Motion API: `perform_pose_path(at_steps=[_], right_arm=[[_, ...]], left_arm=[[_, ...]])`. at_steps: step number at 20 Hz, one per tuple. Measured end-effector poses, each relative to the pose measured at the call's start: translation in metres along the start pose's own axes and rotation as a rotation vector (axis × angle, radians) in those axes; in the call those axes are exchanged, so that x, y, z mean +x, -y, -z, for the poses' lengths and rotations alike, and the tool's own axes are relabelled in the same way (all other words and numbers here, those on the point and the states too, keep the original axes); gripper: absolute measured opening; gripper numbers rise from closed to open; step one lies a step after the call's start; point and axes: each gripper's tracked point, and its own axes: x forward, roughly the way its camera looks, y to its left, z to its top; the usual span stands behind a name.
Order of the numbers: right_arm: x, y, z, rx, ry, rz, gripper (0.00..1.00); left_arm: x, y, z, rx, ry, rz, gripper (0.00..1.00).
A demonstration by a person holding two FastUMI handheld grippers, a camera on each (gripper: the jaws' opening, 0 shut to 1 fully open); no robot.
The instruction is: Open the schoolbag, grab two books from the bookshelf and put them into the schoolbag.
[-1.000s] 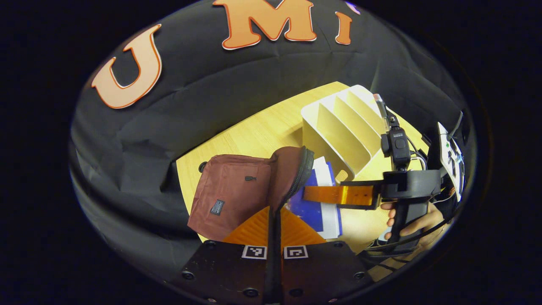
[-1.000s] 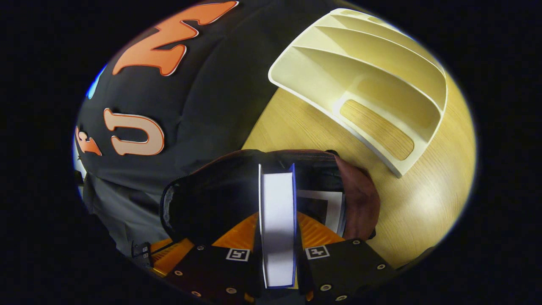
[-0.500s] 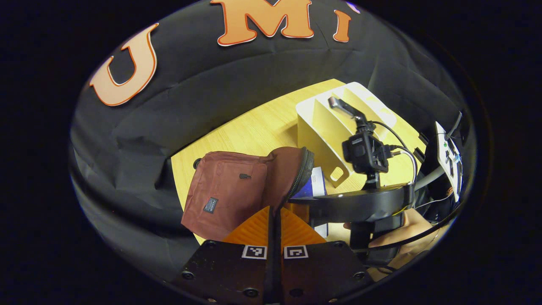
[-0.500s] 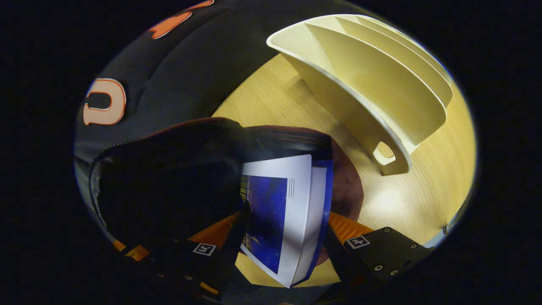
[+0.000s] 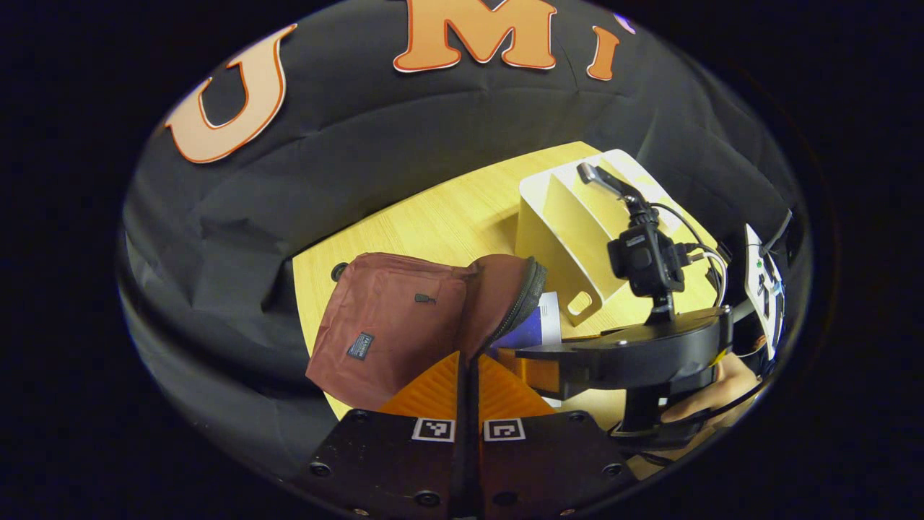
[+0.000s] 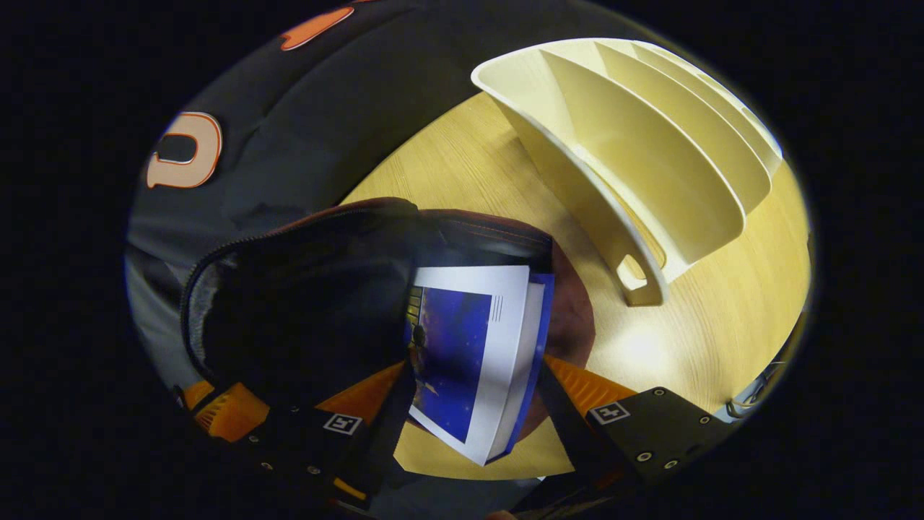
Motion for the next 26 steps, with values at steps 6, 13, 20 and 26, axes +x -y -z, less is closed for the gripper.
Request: perform_pose_path(at_steps=[6, 13, 20, 26], right_arm=[[-0.035, 0.029, -0.019, -0.038, 0.026, -0.026, 0.98], [-0.092, 0.101, -0.053, -0.111, 0.08, 0.014, 0.98], [-0.133, 0.172, -0.072, -0.245, 0.084, 0.052, 0.98], [-0.168, 0.224, -0.094, -0.33, 0.116, 0.051, 0.98]], left_arm=[[0.018, 0.02, 0.012, -0.011, -0.027, -0.004, 0.01], [0.039, 0.061, 0.027, -0.082, -0.067, 0.015, 0.23], [0.043, 0.083, 0.037, -0.142, -0.037, -0.101, 0.99], [0.021, 0.106, 0.017, -0.296, 0.121, -0.183, 1.0]])
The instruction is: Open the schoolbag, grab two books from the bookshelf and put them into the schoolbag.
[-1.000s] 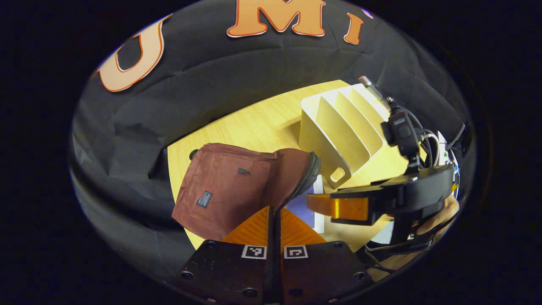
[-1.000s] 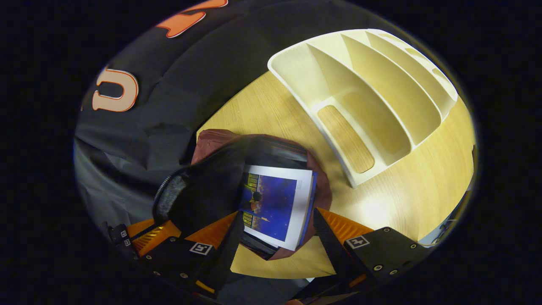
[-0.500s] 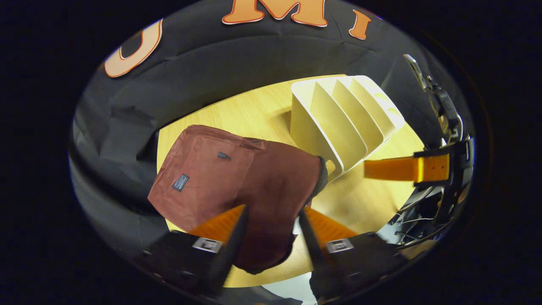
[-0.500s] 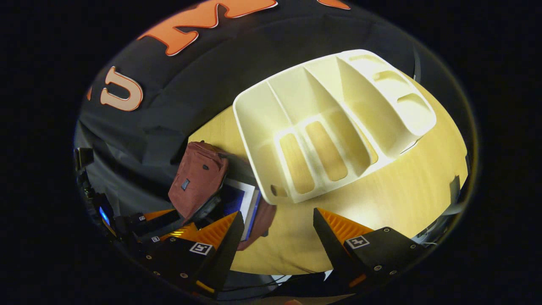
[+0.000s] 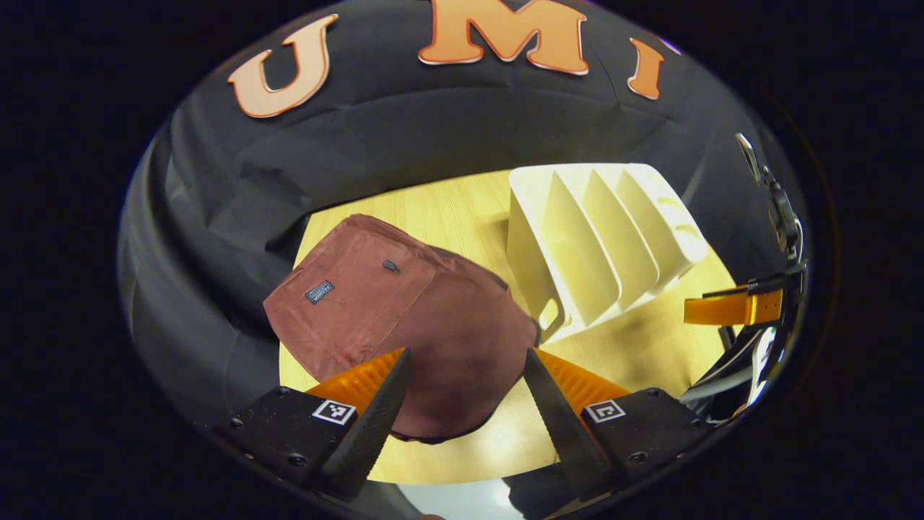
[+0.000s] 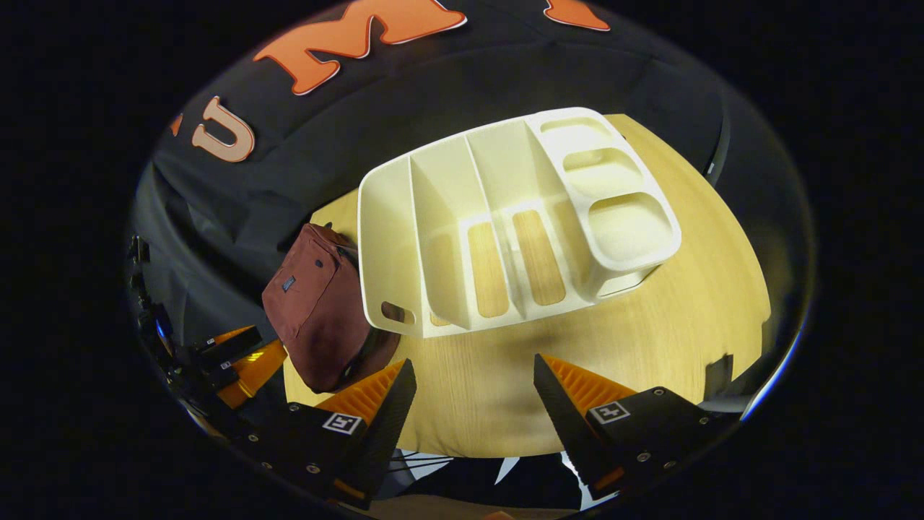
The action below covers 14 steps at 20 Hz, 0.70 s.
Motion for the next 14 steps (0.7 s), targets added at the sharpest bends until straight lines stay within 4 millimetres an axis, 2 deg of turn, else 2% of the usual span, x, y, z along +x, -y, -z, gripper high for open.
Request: perform_pose_path(at_steps=[2, 5, 6, 10, 14], right_arm=[[-0.015, 0.011, -0.018, -0.024, 0.063, -0.014, 0.98], [-0.047, 0.024, -0.056, -0.08, 0.208, -0.02, 0.98], [-0.06, 0.027, -0.072, -0.106, 0.275, -0.019, 0.98], [-0.121, 0.036, -0.127, -0.161, 0.537, -0.024, 0.97], [-0.167, 0.025, -0.164, -0.175, 0.716, -0.017, 0.97]], left_arm=[[-0.009, 0.015, -0.022, -0.049, 0.097, 0.001, 1.0], [-0.023, 0.036, -0.055, -0.07, 0.244, -0.016, 0.99], [-0.023, 0.039, -0.07, -0.072, 0.297, -0.024, 0.99], [-0.048, 0.053, -0.134, -0.105, 0.533, -0.044, 0.99], [-0.078, 0.061, -0.174, -0.096, 0.699, -0.054, 0.98]])
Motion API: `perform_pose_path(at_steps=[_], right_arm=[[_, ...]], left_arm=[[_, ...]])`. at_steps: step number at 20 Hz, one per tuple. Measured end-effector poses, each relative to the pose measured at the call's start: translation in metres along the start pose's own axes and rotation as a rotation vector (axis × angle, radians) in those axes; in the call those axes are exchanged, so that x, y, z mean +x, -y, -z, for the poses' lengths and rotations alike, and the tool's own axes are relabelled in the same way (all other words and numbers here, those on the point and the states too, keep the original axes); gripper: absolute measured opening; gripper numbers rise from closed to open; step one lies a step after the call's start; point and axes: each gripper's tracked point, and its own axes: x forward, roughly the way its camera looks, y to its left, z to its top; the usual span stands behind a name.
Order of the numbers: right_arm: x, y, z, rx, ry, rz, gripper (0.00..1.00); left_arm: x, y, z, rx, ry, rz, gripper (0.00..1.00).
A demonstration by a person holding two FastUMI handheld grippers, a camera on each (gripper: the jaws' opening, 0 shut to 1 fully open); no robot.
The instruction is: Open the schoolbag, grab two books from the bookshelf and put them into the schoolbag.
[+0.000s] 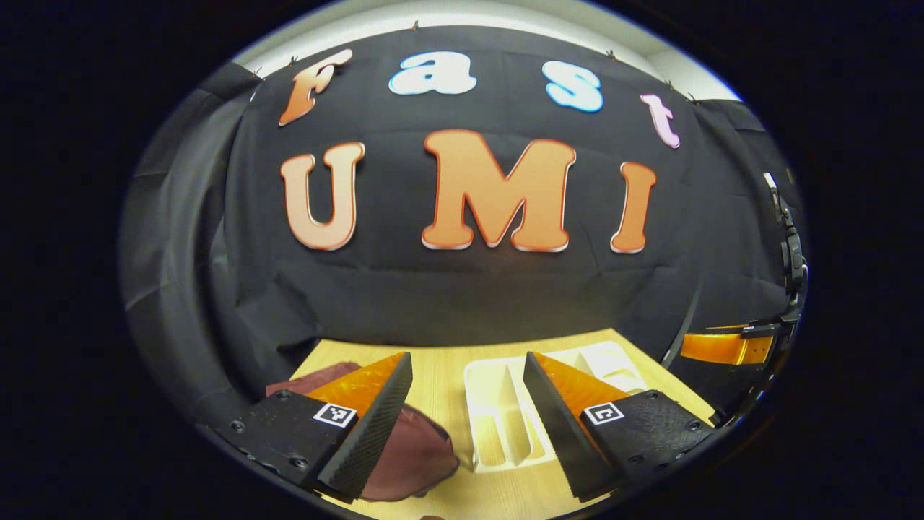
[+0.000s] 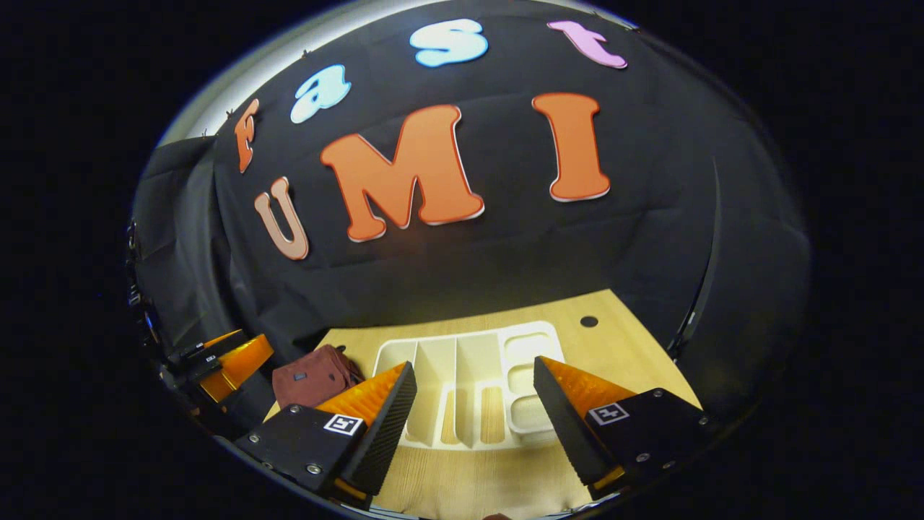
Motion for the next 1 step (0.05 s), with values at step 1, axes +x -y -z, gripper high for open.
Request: perform_pose_path(at_steps=[1], right_arm=[[-0.001, 0.0017, -0.0102, -0.011, 0.039, 0.008, 0.97]], left_arm=[[0.0008, 0.0024, -0.0076, -0.006, 0.036, 0.004, 0.98]])
